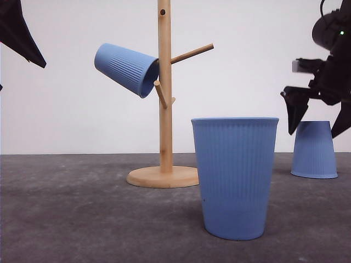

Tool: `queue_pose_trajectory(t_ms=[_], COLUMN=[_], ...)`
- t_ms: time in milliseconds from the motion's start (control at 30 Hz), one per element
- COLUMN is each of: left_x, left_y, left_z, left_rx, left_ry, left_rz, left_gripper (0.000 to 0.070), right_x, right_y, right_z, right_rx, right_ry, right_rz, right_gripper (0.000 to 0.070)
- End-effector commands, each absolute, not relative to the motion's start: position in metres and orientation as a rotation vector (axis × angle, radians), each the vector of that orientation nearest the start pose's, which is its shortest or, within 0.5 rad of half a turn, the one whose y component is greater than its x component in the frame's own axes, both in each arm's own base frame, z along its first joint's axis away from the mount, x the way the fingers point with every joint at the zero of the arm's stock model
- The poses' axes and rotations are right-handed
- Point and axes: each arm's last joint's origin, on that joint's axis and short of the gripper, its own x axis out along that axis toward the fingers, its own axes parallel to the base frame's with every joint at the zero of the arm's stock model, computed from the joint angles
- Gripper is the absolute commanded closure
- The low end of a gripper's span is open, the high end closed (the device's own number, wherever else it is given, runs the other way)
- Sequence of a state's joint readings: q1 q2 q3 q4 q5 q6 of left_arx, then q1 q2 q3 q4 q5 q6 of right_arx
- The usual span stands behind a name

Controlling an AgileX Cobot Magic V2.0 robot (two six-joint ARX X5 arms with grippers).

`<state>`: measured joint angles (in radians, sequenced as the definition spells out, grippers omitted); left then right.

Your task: Place three cups

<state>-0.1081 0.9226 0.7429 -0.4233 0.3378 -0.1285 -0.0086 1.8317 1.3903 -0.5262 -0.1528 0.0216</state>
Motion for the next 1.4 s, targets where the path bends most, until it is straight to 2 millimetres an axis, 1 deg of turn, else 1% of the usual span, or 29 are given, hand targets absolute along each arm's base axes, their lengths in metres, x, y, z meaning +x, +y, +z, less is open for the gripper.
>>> queue_pose_trajectory(t_ms=[0, 200, 233, 367, 467, 600, 700, 767, 900, 1067, 1200, 1367], left_x=[0.19, 0.19, 0.19, 0.19, 0.19, 0.19, 0.19, 0.19, 0.19, 0.19, 0.19, 0.19], left_y=[-0.031, -0.031, -0.031, -0.031, -0.031, -0.031, -0.031, -0.031, -0.031, -0.031, -0.031, -0.031], left_z=[0.277, 0.277, 0.277, 0.277, 0.277, 0.277, 0.277, 0.277, 0.277, 0.277, 0.277, 0.277], left_rx=[-0.202, -0.205, -0.205, -0.205, -0.205, -0.205, -0.205, -0.205, -0.205, -0.205, -0.205, -0.205], left_ry=[0.627, 0.628, 0.628, 0.628, 0.628, 0.628, 0.628, 0.628, 0.628, 0.628, 0.628, 0.628], left_rz=[-0.39, -0.39, -0.39, -0.39, -0.389, -0.389, -0.39, -0.39, -0.39, -0.389, -0.39, -0.39], left_gripper=[0.0156, 0.0156, 0.0156, 0.0156, 0.0156, 0.0156, 0.0156, 0.0156, 0.0156, 0.0156, 0.0156, 0.0156], right_x=[0.396, 0.395, 0.395, 0.392, 0.385, 0.365, 0.347, 0.334, 0.306, 0.283, 0.281, 0.289], right_y=[0.0, 0.0, 0.0, 0.0, 0.001, 0.0, -0.003, -0.006, -0.014, -0.02, -0.018, -0.006], right_z=[0.227, 0.228, 0.229, 0.232, 0.245, 0.272, 0.292, 0.301, 0.308, 0.306, 0.307, 0.317], right_rx=[0.086, 0.08, 0.077, 0.067, 0.071, 0.117, 0.176, 0.221, 0.379, 0.565, 0.649, 0.715], right_ry=[0.957, 0.955, 0.956, 0.959, 0.951, 0.934, 0.9, 0.851, 0.725, 0.608, 0.578, 0.521], right_rz=[0.122, 0.126, 0.128, 0.137, 0.148, 0.212, 0.305, 0.368, 0.486, 0.592, 0.65, 0.698], right_gripper=[0.0191, 0.0289, 0.0297, 0.0301, 0.0301, 0.0301, 0.0301, 0.0301, 0.0302, 0.0302, 0.0302, 0.0302])
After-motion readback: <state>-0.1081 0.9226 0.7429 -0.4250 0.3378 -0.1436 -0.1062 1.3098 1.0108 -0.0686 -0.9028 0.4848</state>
